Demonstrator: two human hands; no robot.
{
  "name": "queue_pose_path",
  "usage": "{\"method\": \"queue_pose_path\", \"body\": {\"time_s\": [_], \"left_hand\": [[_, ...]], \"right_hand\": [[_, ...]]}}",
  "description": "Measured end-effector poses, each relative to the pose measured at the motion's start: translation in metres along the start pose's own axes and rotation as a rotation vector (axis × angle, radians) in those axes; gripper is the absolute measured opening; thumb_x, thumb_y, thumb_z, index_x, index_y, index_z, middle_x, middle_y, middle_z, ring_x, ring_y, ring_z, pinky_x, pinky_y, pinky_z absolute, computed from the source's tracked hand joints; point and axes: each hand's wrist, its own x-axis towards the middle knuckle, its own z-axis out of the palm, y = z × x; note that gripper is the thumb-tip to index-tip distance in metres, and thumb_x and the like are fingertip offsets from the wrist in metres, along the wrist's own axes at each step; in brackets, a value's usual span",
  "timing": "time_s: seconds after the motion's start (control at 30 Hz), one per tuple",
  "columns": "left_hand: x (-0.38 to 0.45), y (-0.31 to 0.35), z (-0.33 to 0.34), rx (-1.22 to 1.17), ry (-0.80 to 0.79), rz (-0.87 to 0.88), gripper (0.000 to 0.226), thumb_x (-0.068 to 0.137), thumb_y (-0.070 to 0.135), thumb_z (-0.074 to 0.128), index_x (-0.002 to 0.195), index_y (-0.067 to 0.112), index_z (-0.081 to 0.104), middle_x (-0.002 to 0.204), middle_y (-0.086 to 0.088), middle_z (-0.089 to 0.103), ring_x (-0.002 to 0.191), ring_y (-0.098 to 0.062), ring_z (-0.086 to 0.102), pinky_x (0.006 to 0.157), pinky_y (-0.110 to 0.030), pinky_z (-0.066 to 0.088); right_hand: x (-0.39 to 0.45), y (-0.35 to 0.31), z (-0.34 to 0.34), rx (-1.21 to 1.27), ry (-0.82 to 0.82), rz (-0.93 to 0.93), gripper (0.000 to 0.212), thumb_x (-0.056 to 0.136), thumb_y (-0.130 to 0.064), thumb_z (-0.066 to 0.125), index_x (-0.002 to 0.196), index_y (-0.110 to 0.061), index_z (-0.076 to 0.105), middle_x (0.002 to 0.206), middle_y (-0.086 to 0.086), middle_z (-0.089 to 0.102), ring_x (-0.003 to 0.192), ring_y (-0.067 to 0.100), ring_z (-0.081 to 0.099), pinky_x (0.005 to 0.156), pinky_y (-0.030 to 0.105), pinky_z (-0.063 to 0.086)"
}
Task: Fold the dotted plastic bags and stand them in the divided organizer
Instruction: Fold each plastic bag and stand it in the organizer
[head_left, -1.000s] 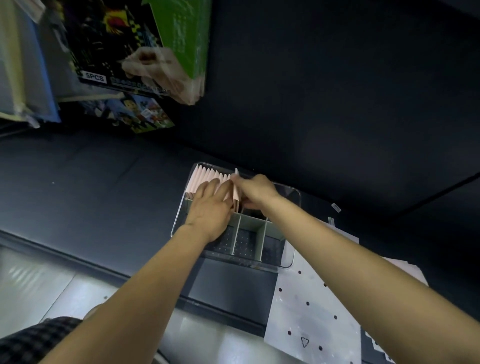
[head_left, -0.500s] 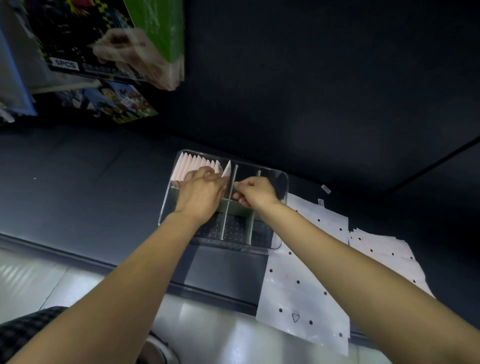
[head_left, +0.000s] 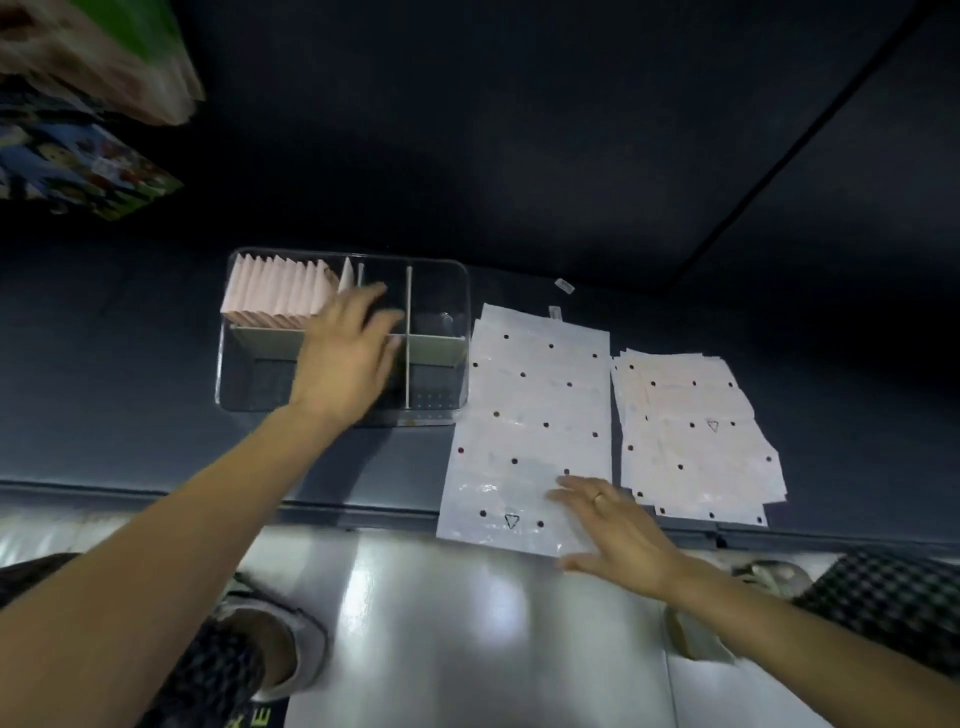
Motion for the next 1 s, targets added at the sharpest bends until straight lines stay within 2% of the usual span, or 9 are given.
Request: {"method": "queue_pose_path", "body": {"time_s": [0.1,0.2,0.27,0.37,0.47,0.53,0.63,0.8,1.0], "left_hand": [[-0.021,0.054,0.011,-0.185,-0.297,0.326,0.030,0.090,0.022,0.061,0.117,0.009,0.061,0.123,-0.012,0.058,0.113,-0.033,0.053,0.091,-0.046,0.048],[-0.056,0.091,0.031,-0.098,-0.881,0.332,0.076,0.090,0.052,0.051,0.150,0.020,0.017,0.158,-0.002,0.012,0.145,-0.021,0.009,0.118,-0.037,0.012],[-0.077,0.101,0.040,-0.016,-1.020,0.339,0.100,0.084,0.059,0.055,0.151,0.019,-0.007,0.158,-0.001,-0.015,0.145,-0.019,-0.014,0.117,-0.034,-0.009],[-0.091,0.103,0.045,-0.042,-1.008,0.340,0.091,0.088,0.046,0.058,0.151,0.021,-0.003,0.159,0.002,-0.009,0.146,-0.016,-0.009,0.117,-0.030,-0.008],[-0.085,0.105,0.041,-0.203,-0.909,0.253,0.046,0.097,0.031,0.048,0.142,0.028,0.039,0.149,0.007,0.037,0.136,-0.013,0.033,0.110,-0.020,0.020],[-0.072,0.109,0.034,-0.270,-0.865,0.117,0.025,0.098,0.027,0.045,0.117,0.027,0.061,0.115,0.007,0.065,0.105,-0.015,0.057,0.085,-0.022,0.038],[-0.049,0.115,0.025,-0.411,-0.671,-0.075,0.021,0.096,0.029,0.051,0.112,0.028,0.064,0.086,0.009,0.068,0.076,-0.015,0.059,0.071,-0.025,0.042],[-0.028,0.126,0.021,-0.462,-0.132,-0.141,0.046,0.092,0.019,0.059,0.136,0.021,0.046,0.143,0.006,0.045,0.121,-0.018,0.048,0.101,-0.032,0.039],[-0.041,0.131,0.048,-0.283,-0.360,0.147,0.051,0.095,0.026,0.054,0.143,0.015,0.039,0.153,-0.001,0.028,0.144,-0.018,0.017,0.117,-0.033,-0.001]], "right_hand": [[-0.011,0.007,0.023,-0.102,0.021,-0.085,0.074,0.087,-0.047,0.059,0.147,-0.018,0.028,0.157,0.004,0.011,0.145,0.023,0.010,0.119,0.036,0.008],[-0.013,0.011,0.028,-0.087,0.055,-0.102,0.058,0.096,-0.017,0.047,0.149,-0.014,0.022,0.158,0.004,0.003,0.146,0.024,0.001,0.115,0.029,-0.011],[-0.016,0.017,0.024,-0.025,0.055,-0.092,0.052,0.099,-0.008,0.037,0.149,-0.015,0.023,0.158,0.002,0.006,0.147,0.018,0.003,0.112,0.019,-0.015],[-0.022,0.023,0.005,0.143,0.006,-0.064,0.045,0.101,-0.009,0.035,0.145,-0.017,0.034,0.155,0.000,0.021,0.144,0.013,0.019,0.110,0.006,-0.004],[-0.026,0.028,-0.030,0.353,-0.097,-0.025,0.037,0.101,-0.013,0.038,0.136,-0.017,0.049,0.143,-0.003,0.045,0.132,0.009,0.041,0.102,-0.001,0.016],[-0.027,0.032,-0.055,0.485,-0.154,-0.032,0.030,0.101,-0.016,0.041,0.122,-0.021,0.061,0.124,-0.006,0.062,0.113,0.007,0.055,0.096,0.008,0.034],[-0.020,0.043,-0.089,0.691,-0.090,0.029,0.021,0.098,-0.018,0.049,0.091,-0.024,0.068,0.093,-0.002,0.069,0.087,0.008,0.059,0.082,0.032,0.047],[0.030,0.063,-0.111,0.758,0.166,0.199,0.013,0.092,-0.023,0.058,0.083,-0.017,0.065,0.083,-0.008,0.062,0.080,0.009,0.056,0.069,0.016,0.039],[0.103,0.080,-0.090,0.651,0.214,0.397,0.015,0.088,-0.022,0.060,0.083,-0.008,0.065,0.082,0.000,0.055,0.080,0.019,0.048,0.065,0.027,0.033]]}}
